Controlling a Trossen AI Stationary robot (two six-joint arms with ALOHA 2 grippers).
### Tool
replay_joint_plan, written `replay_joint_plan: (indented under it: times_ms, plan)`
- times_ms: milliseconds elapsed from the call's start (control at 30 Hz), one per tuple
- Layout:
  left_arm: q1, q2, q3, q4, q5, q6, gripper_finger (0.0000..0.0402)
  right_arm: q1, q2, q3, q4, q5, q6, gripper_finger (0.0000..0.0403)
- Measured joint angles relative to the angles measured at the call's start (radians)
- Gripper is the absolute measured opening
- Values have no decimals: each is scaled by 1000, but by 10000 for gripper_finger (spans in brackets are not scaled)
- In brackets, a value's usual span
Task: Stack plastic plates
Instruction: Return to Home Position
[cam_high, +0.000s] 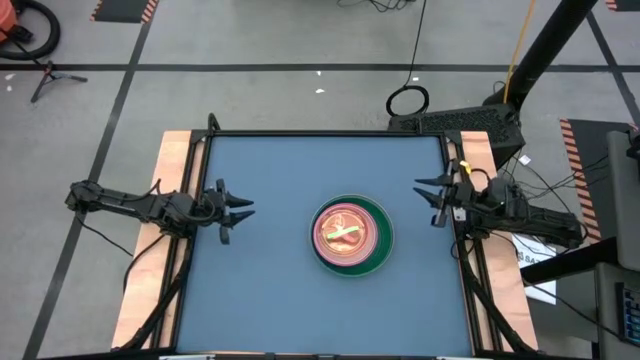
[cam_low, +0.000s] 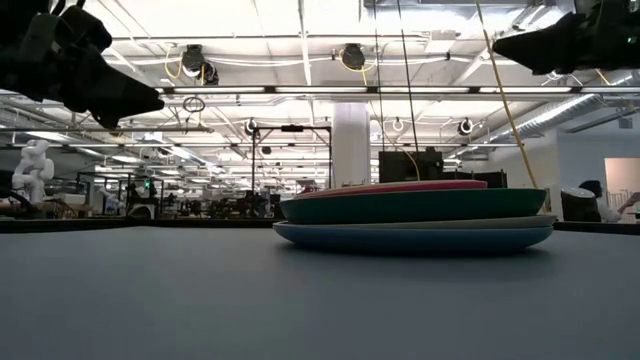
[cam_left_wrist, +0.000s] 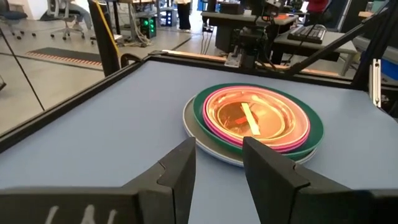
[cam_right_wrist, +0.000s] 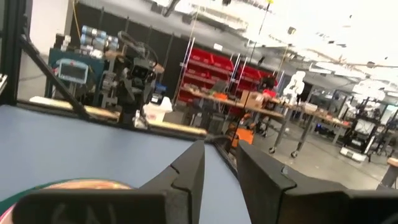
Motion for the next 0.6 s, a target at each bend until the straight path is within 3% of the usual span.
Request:
replay_joint_plan:
  times_ms: [267,400,600]
  plan:
    - [0,0,0,1,0,24,138,0,-10,-84,90,-5,49,89]
    - [0,0,0,2,0,35,138,0,-9,-157,108,-80,126,89]
    - [0,0,0,10,0,48,138,-1,0,-230,181,-15,167,89]
